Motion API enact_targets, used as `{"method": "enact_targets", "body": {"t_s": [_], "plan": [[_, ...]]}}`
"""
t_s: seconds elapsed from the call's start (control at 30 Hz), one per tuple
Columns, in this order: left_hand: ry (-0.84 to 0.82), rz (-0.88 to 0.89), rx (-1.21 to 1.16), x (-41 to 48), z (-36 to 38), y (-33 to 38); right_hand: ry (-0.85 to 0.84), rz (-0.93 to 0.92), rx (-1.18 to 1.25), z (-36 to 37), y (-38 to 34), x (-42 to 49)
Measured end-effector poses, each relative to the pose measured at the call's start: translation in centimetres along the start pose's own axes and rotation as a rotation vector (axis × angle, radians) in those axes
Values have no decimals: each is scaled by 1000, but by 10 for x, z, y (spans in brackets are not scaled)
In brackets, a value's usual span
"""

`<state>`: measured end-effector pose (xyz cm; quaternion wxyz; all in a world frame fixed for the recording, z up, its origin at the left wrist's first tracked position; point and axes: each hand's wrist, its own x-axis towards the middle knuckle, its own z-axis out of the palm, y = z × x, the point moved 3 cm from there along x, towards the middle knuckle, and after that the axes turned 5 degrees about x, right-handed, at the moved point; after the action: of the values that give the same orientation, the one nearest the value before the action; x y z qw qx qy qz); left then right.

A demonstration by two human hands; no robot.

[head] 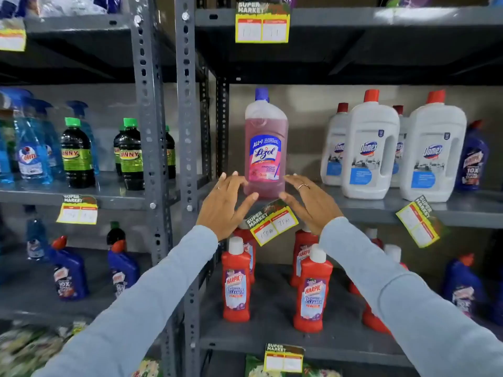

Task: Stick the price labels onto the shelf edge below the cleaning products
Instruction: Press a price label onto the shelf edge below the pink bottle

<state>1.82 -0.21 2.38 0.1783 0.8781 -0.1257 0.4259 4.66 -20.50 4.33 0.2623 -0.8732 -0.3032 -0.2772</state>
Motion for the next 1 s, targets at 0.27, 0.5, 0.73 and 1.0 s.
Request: {"method": "enact_targets", "body": {"t_s": [0.27,0.5,0.73,1.0], "plan": [[-112,-11,-2,-17,31,-23,-124,92,75,18,8,0],[-106,-83,21,-13,41,-23,-145,178,46,18,-2,14],[-109,-106,-4,-9,42,-23,-192,232,-11,18,-10,21],[-141,-39,-133,-9,35,-25,-149,241,82,15,-5,16]]}}
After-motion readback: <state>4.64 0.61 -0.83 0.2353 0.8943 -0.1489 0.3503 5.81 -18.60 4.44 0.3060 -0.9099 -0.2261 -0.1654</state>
